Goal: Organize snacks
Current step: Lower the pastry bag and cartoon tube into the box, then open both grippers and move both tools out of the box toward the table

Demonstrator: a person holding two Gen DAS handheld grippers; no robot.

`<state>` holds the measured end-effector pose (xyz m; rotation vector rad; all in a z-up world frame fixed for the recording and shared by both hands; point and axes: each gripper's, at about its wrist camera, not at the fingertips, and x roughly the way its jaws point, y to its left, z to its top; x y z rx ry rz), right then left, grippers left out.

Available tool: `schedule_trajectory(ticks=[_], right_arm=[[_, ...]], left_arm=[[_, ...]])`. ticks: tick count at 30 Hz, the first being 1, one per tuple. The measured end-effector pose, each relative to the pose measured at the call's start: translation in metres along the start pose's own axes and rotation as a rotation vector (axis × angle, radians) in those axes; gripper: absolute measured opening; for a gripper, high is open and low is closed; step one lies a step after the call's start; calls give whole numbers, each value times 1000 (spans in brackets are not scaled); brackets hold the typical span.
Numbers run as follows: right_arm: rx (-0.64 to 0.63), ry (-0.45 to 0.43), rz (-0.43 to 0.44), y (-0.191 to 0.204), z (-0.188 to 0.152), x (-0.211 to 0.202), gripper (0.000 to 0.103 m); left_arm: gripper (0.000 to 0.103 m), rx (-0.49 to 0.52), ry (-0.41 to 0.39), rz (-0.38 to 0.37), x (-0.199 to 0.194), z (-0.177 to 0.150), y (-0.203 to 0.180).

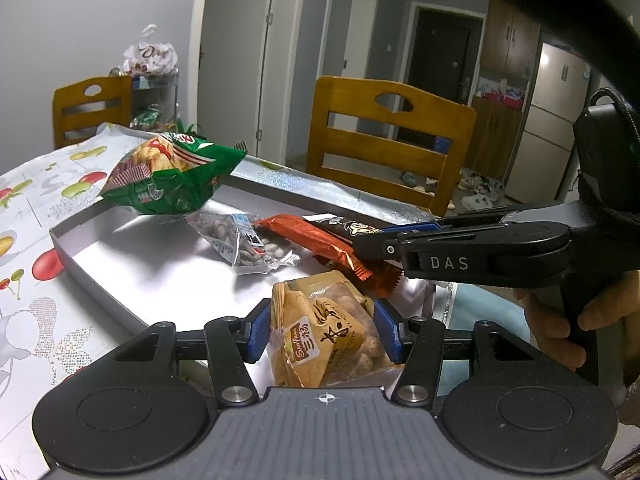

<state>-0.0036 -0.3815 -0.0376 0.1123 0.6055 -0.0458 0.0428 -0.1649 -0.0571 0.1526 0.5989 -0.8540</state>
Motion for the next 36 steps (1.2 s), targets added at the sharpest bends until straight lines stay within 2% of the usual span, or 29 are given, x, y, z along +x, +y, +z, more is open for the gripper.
schedule_trajectory(ticks=[2,4,6,8,22,25,27,29,30,31,36], right_arm=[[-8,2,-6,1,0,1,23],[-13,8,-15,2,1,1,23],[-18,16,-19,3,3,1,23],[-25,18,-24,4,4,1,23],[-32,15,-72,12,9,-2,23],[-7,11,-64,12,13,-4,24],[-5,-2,-49,14,16,-8,29],[-5,-12,-42,19,20,-12,49],[-3,-23,-40,21,21,-15,53],[-2,-33,-38,23,23,-18,55],[-24,-42,-27,40,31,-25,57]], left_arm=[[54,10,-5,2,-1,0,-1],[59,13,-12,4,-3,0,0],[72,13,-39,10,-8,1,1],[76,13,-64,13,-13,2,2],[76,5,-105,5,-35,0,13],[82,-1,-113,2,-39,0,16],[86,-5,-117,3,-42,-1,19],[91,-9,-119,-8,-45,-2,21],[92,-12,-122,-11,-47,-2,23],[93,-15,-128,-11,-49,-3,24],[96,-26,-146,-4,-61,-4,33]])
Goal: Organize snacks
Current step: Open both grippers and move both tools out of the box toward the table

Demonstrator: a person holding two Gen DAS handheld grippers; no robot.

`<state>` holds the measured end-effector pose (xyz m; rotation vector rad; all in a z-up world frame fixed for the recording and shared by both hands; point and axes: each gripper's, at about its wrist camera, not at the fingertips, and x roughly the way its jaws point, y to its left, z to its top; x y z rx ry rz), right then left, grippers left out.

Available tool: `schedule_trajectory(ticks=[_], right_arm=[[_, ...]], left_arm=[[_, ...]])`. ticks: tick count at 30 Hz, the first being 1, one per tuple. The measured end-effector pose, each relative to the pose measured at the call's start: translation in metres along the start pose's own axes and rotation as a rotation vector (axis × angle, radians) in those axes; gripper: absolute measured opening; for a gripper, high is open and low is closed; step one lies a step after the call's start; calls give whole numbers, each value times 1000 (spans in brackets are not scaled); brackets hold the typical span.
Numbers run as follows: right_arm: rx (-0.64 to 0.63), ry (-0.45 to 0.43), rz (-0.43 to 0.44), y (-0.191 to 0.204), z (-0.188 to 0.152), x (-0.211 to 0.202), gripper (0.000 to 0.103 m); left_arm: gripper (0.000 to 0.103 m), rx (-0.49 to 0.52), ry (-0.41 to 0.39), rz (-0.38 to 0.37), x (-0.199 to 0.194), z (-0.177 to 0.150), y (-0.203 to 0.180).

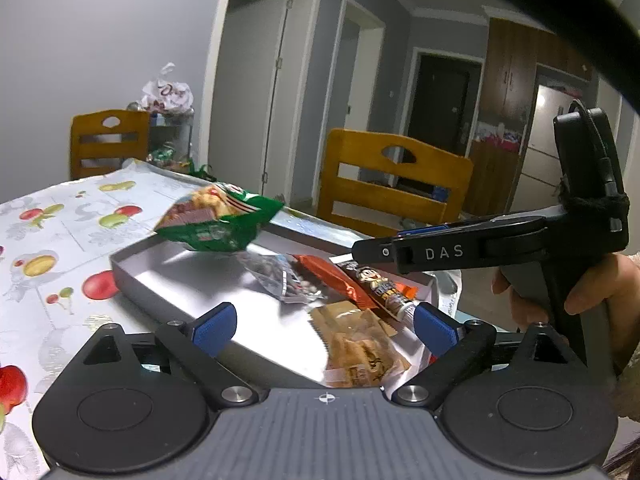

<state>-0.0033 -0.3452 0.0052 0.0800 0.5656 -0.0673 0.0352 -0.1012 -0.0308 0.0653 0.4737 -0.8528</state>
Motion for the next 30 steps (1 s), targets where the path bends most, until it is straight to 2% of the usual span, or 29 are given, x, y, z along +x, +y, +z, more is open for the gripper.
schedule_trajectory(ticks=[3,9,15,22,30], right_arm=[[-18,0,10,12,3,-3,60],[-60,2,36,40,9,-4,60],[-92,-7,82,72,17,-4,61],[-151,10,150,120,19,4,61],[-206,15,205,164,23,3,61]], left_arm=[[98,-13,-24,11,-12,-1,9],[98,-36,-50,63,-36,-5,28],[99,-36,-78,161,-71,-9,50],[99,-107,-103,258,-104,-19,82],[99,-162,-131,318,-131,-28,108]])
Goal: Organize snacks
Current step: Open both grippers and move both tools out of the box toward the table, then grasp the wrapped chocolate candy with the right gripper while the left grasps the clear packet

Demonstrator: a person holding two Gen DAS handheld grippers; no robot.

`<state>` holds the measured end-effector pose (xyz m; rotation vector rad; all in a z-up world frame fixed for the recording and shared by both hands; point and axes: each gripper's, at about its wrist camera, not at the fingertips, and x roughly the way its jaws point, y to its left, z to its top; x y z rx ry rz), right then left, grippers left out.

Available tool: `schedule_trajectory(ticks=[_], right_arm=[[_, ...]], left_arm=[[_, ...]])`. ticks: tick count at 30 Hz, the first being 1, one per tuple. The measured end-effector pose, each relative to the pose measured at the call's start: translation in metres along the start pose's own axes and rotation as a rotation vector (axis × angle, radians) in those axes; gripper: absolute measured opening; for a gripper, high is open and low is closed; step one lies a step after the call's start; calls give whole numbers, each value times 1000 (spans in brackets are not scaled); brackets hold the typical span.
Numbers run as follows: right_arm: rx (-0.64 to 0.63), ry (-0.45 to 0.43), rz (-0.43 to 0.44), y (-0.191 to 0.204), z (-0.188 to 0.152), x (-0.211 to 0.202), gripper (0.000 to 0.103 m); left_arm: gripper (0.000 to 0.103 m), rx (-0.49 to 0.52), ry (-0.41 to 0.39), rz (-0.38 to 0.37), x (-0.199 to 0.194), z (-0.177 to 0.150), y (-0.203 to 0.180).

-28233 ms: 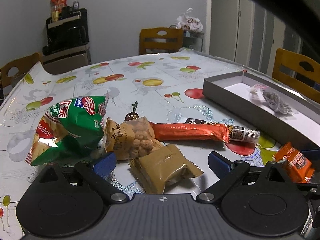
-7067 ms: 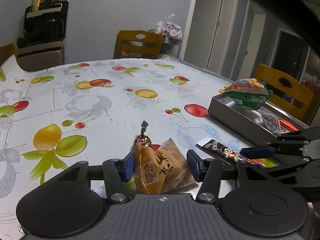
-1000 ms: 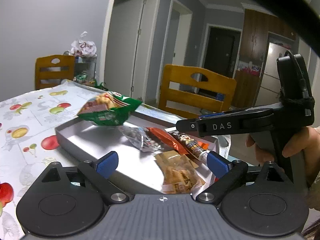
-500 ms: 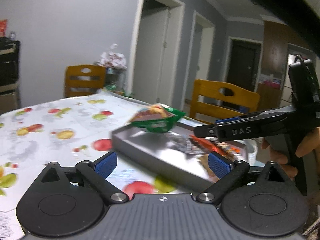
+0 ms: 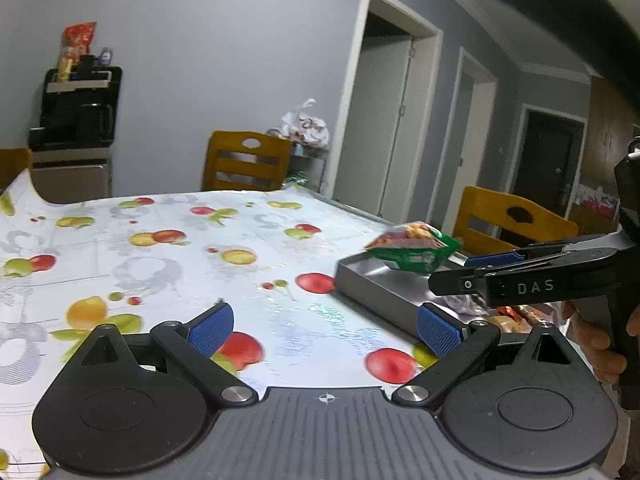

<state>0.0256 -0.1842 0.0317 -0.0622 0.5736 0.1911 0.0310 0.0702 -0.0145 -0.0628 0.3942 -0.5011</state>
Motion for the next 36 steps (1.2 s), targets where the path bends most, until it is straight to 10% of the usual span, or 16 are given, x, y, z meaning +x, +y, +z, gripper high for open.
schedule_trajectory(ticks=[23,36], right_arm=[[56,118,124,88,15,83,68],[-10,131,122,122,22,144,68]], left_arm=[[97,-97,74,251,13,-26,68],[70,-104,158,277,30,-29,73]])
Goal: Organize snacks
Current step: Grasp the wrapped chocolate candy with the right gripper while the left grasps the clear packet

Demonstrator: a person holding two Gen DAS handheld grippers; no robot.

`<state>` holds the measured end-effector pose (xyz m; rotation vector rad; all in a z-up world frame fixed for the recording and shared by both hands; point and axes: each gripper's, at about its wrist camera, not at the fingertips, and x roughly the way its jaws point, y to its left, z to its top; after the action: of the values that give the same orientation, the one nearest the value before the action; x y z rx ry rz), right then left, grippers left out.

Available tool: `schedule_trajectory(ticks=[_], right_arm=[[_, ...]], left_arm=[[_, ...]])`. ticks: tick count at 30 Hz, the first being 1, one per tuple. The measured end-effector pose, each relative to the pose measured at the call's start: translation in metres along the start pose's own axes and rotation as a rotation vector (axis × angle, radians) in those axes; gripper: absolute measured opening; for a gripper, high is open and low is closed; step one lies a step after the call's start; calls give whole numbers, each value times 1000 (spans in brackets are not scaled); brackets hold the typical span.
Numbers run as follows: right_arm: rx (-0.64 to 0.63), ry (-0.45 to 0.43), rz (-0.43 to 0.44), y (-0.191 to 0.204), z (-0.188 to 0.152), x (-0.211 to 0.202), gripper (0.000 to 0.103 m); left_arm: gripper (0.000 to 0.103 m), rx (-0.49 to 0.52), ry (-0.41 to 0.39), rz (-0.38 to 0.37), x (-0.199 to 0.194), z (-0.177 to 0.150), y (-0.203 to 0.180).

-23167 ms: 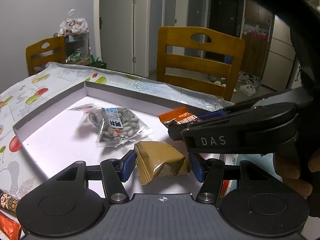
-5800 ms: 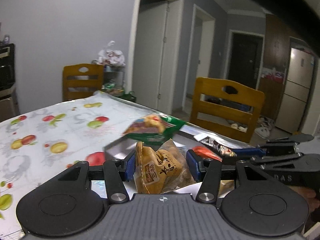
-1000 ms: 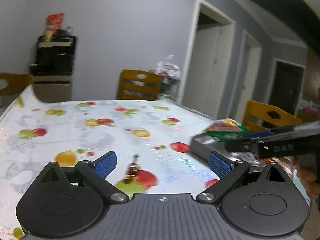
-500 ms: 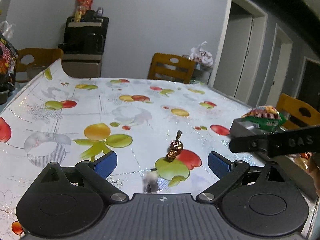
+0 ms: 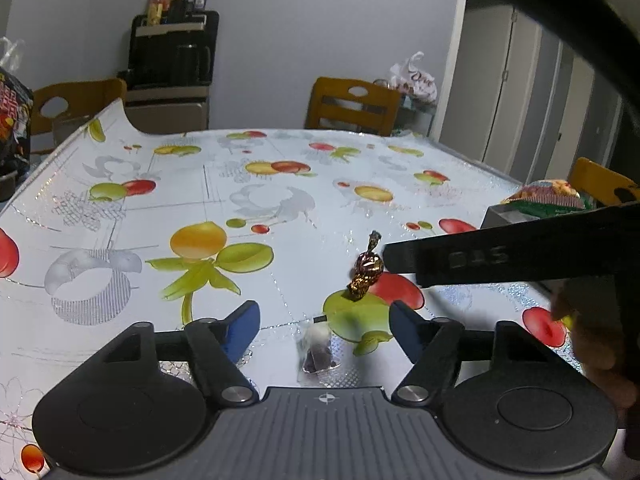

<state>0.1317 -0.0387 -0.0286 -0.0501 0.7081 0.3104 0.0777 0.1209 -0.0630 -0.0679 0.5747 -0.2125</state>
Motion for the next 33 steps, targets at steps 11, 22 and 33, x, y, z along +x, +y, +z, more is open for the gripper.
schedule_trajectory(ticks=[11,22,33], right_arm=[[-71,46,15,14,3,45,57],[-73,43,16,15,1,58,47],[-101,34,6,15,0,54,23]], left_arm=[[48,-26,70,12,10,-1,4],[35,-24,77,-10,11,-1,3],[25,-39,82,-50,12,-1,6]])
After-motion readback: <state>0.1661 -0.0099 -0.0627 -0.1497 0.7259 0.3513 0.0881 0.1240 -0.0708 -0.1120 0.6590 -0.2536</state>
